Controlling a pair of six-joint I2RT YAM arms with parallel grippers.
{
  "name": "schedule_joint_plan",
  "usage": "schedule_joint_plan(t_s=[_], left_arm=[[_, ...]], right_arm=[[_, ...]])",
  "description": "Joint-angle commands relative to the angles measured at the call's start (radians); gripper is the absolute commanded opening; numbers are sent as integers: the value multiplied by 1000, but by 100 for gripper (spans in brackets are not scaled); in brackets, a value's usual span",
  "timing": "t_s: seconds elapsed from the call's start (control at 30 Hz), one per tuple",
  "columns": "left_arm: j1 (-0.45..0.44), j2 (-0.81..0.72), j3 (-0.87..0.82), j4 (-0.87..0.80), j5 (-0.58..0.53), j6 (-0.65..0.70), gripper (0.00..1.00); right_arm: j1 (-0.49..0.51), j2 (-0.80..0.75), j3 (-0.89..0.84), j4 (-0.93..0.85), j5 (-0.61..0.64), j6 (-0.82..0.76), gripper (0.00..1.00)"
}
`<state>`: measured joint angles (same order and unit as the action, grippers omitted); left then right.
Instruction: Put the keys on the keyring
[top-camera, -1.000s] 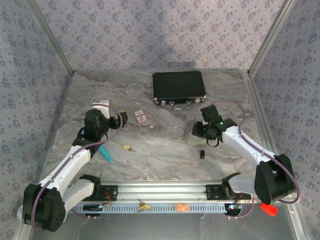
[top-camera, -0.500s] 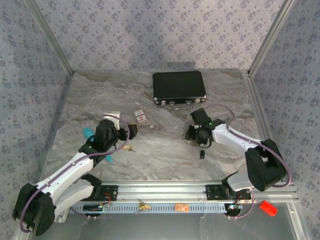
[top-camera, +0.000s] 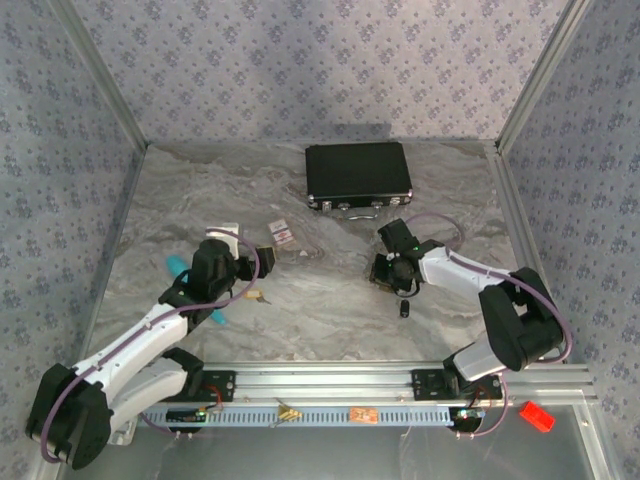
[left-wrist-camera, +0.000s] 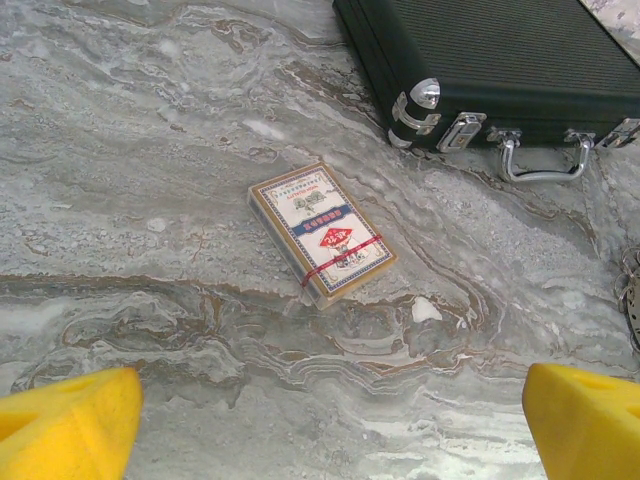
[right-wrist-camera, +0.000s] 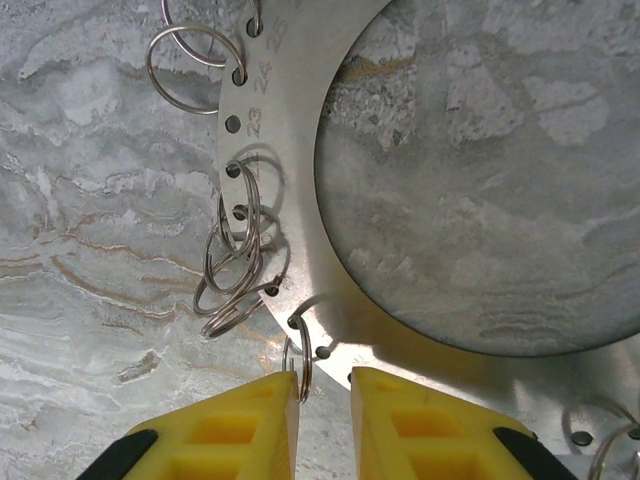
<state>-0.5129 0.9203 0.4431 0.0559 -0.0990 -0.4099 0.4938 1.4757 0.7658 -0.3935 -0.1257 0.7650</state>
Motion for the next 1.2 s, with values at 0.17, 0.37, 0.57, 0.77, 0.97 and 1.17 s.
schedule_joint_plan(t_s=[0.17,0.37,0.57,0.77,0.97,1.17], left_arm=[[-8,-15,5,14,-25,-4,97],[-8,-24,0,7,-27,-6,97],[-9,-32,-3,3,-31,-7,97],[-8,-54,-2,-16,-41,-1,97],[-8,-91,-3,-37,-65,36,97],[-8,-131,-1,-34,-69,98,96]], right_arm=[[12,34,1,18,-25,14,19],[15,58,13,27,-28,13,15],[18,67,29,14,-21,2,6],[23,27,49,-66,37,-56,0],[79,-45,112,-196,247,-223,0],[206,-144,141,-168,500,-456,0]])
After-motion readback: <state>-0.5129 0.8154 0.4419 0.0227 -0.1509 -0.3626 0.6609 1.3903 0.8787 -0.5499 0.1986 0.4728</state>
